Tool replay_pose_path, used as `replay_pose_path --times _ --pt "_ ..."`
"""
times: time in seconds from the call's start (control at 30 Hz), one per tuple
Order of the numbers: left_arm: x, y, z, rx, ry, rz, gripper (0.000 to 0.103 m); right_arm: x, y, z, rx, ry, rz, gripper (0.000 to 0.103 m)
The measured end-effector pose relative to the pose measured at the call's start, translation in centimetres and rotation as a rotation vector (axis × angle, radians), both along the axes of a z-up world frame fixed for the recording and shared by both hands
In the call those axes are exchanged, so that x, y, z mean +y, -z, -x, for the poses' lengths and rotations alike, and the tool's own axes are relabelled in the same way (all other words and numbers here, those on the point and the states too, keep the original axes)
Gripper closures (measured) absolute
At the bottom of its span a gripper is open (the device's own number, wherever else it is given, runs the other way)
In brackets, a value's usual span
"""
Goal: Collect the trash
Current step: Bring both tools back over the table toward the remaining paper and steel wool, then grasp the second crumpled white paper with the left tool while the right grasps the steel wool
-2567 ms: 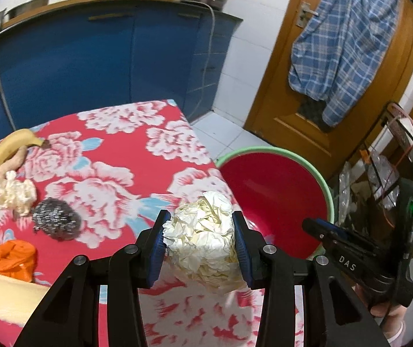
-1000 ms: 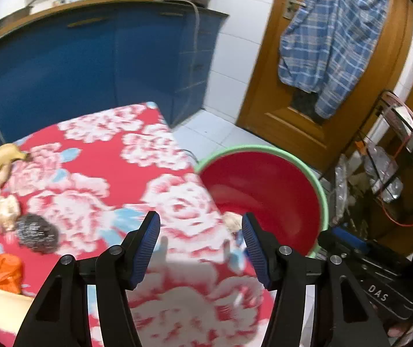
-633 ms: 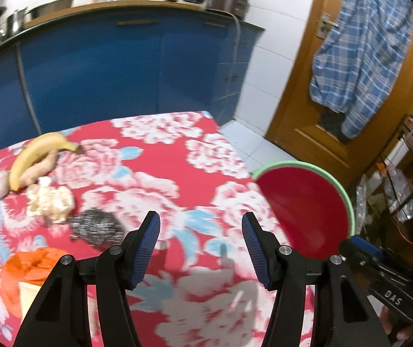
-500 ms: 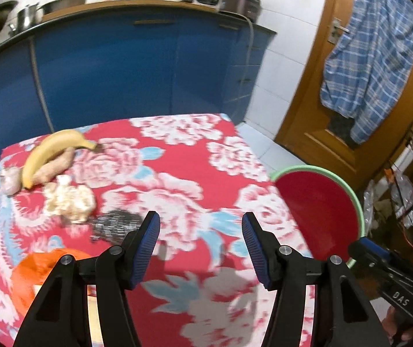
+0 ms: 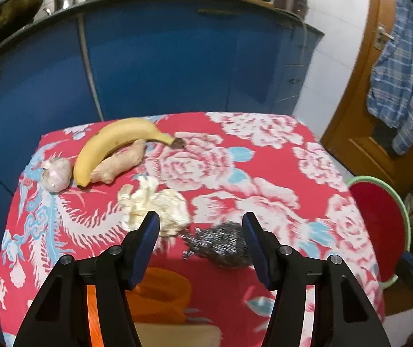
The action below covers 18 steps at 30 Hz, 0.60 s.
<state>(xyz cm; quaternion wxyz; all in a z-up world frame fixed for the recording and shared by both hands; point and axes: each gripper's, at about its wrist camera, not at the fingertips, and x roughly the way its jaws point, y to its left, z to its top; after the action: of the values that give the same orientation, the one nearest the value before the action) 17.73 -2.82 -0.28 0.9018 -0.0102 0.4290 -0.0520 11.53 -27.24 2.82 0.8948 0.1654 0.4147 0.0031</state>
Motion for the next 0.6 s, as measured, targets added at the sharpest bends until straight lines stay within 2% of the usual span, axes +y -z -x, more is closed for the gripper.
replay_pose_path --times 0.33,0.6 --pt "2.1 2.3 -2.9 0.056 -0.070 -0.012 0.042 2.0 0.1 -1.2 0.028 -0.027 0.021 0.055" --pt "4.0 3.5 -3.9 0.084 -0.116 0.035 0.042 3.6 -0.1 -2.7 0.028 -0.052 0.050 0.055"
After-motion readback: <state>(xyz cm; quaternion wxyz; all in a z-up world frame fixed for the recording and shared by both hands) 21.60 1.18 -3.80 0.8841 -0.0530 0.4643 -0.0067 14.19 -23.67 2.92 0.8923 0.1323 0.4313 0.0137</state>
